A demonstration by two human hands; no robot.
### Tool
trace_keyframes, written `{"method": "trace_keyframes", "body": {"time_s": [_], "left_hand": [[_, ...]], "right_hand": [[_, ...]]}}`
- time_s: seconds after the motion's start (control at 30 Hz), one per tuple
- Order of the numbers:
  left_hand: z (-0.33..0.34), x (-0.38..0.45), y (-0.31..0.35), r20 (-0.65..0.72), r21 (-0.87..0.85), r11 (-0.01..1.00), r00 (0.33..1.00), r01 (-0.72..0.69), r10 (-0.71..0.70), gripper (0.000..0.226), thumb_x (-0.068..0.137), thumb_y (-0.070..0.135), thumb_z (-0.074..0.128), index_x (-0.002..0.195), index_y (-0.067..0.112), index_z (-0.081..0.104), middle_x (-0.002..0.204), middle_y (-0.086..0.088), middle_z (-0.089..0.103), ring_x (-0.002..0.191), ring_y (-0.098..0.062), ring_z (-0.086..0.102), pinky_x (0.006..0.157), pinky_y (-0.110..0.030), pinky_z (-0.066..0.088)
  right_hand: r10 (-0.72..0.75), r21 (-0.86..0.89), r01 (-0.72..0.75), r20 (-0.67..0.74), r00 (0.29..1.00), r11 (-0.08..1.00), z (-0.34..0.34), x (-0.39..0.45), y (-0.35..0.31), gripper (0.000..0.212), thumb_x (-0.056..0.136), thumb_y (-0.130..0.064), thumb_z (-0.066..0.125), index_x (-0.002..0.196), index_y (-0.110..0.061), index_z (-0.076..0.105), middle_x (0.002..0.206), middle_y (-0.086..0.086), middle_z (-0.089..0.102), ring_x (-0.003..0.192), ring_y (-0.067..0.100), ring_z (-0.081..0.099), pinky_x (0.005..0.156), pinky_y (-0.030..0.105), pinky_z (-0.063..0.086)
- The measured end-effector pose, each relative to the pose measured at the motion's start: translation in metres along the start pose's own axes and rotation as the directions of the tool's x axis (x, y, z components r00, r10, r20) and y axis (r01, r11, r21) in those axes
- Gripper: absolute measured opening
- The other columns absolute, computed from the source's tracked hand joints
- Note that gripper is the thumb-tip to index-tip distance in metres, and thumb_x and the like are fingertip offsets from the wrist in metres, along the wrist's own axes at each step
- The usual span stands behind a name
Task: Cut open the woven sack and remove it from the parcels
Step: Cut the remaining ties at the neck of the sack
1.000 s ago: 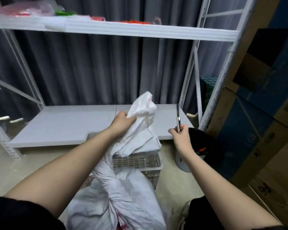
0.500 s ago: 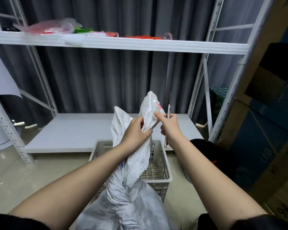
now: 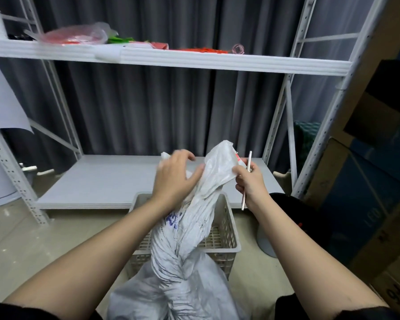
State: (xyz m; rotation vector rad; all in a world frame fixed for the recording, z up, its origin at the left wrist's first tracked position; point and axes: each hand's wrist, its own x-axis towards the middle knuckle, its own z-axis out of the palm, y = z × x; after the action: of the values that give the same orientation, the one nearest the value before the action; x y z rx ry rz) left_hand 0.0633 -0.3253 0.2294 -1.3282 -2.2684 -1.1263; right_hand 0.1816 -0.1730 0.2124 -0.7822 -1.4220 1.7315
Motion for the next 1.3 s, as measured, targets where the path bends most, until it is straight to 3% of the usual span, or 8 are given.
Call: {"method": "trace_keyframes", "body": {"time_s": [0.1, 0.17, 0.27, 0.43, 0.63, 0.87, 1.2, 1.3], "left_hand": [[-0.001, 0.004, -0.022, -0.125, 0.061, 0.929, 0.926, 0.365, -0.356, 0.065, 0.08, 0.053, 0.056, 0.131, 0.016, 0.043, 0.135, -0.005, 0.044, 0.127, -0.026, 0.042, 0.104, -0.04, 0.031], [0.003, 0.002, -0.038, 0.305, -0.103, 0.606, 0.605, 0.789, -0.736, 0.09, 0.069, 0.06, 0.068, 0.139, 0.014, 0.037, 0.14, -0.011, 0.042, 0.128, -0.032, 0.043, 0.104, -0.043, 0.035], [0.001, -0.009, -0.047, 0.76, -0.08, 0.266, 0.232, 0.961, -0.607, 0.078, 0.064, 0.065, 0.072, 0.115, 0.007, 0.06, 0.099, -0.015, 0.071, 0.094, -0.03, 0.065, 0.089, -0.04, 0.05], [0.017, -0.014, -0.039, 0.69, -0.355, 0.327, 0.482, 0.876, -0.539, 0.029, 0.087, 0.013, 0.063, 0.115, 0.007, 0.058, 0.083, -0.011, 0.072, 0.076, -0.024, 0.066, 0.064, -0.027, 0.054], [0.014, -0.014, -0.04, 0.234, -0.598, 0.613, 0.844, 0.516, -0.482, 0.039, 0.083, -0.005, 0.058, 0.12, 0.006, 0.051, 0.108, -0.009, 0.063, 0.094, -0.021, 0.059, 0.07, -0.025, 0.048], [-0.002, -0.015, -0.032, 0.272, -0.782, 0.461, 0.896, 0.418, -0.351, 0.033, 0.066, -0.006, 0.072, 0.094, 0.009, 0.062, 0.081, -0.004, 0.068, 0.072, -0.016, 0.063, 0.066, -0.029, 0.054], [-0.005, -0.02, -0.032, 0.417, -0.812, 0.317, 0.867, 0.49, -0.273, 0.018, 0.082, -0.018, 0.05, 0.077, -0.001, 0.055, 0.066, -0.011, 0.065, 0.059, -0.017, 0.065, 0.063, -0.03, 0.055], [-0.007, -0.02, -0.031, 0.469, -0.815, 0.255, 0.851, 0.521, -0.237, 0.008, 0.079, -0.011, 0.056, 0.086, -0.011, 0.054, 0.077, -0.021, 0.067, 0.074, -0.027, 0.066, 0.077, -0.039, 0.056]], "right_hand": [[0.021, 0.081, -0.019, -0.017, 1.0, 0.997, -0.01, -0.002, 0.003, 0.021, 0.085, -0.001, 0.048, 0.084, -0.021, 0.047, 0.058, -0.006, 0.031, 0.038, 0.005, 0.023, 0.038, 0.016, 0.023], [0.025, 0.143, -0.026, 0.01, 1.0, 0.989, -0.014, -0.002, 0.006, 0.021, 0.086, 0.0, 0.047, 0.082, -0.02, 0.045, 0.057, -0.006, 0.03, 0.038, 0.005, 0.021, 0.037, 0.016, 0.021], [0.015, 0.247, -0.035, 0.085, 0.996, 0.968, -0.015, -0.002, 0.007, 0.013, 0.082, -0.005, 0.049, 0.082, -0.017, 0.044, 0.054, -0.006, 0.031, 0.038, 0.006, 0.018, 0.036, 0.018, 0.018], [0.094, 0.12, -0.121, 0.215, 0.972, 0.985, -0.025, -0.001, 0.008, 0.033, 0.091, -0.043, 0.053, 0.069, -0.021, 0.041, 0.046, -0.008, 0.029, 0.037, 0.006, 0.017, 0.04, 0.021, 0.013], [0.184, -0.041, -0.196, -0.198, 0.963, 0.98, -0.047, 0.004, 0.025, 0.029, 0.086, -0.041, 0.06, 0.095, -0.014, 0.053, 0.089, -0.001, 0.058, 0.043, 0.008, 0.031, 0.042, 0.022, 0.028], [-0.451, -0.343, 0.371, -0.195, 0.871, 0.863, -0.026, -0.003, -0.047, 0.019, 0.085, -0.022, 0.064, 0.098, -0.012, 0.053, 0.087, -0.007, 0.056, 0.075, 0.004, 0.052, 0.07, 0.011, 0.041], [-0.333, -0.405, 0.541, 0.48, 0.812, 0.737, 0.005, -0.033, -0.068, 0.038, 0.074, -0.02, 0.073, 0.109, -0.023, 0.059, 0.117, -0.006, 0.065, 0.061, 0.005, 0.049, 0.073, 0.024, 0.044], [-0.263, -0.439, 0.616, 0.631, 0.729, 0.654, 0.014, -0.04, -0.072, 0.06, 0.066, -0.039, 0.08, 0.119, -0.029, 0.055, 0.125, -0.013, 0.061, 0.105, -0.005, 0.059, 0.096, 0.023, 0.041]]}}
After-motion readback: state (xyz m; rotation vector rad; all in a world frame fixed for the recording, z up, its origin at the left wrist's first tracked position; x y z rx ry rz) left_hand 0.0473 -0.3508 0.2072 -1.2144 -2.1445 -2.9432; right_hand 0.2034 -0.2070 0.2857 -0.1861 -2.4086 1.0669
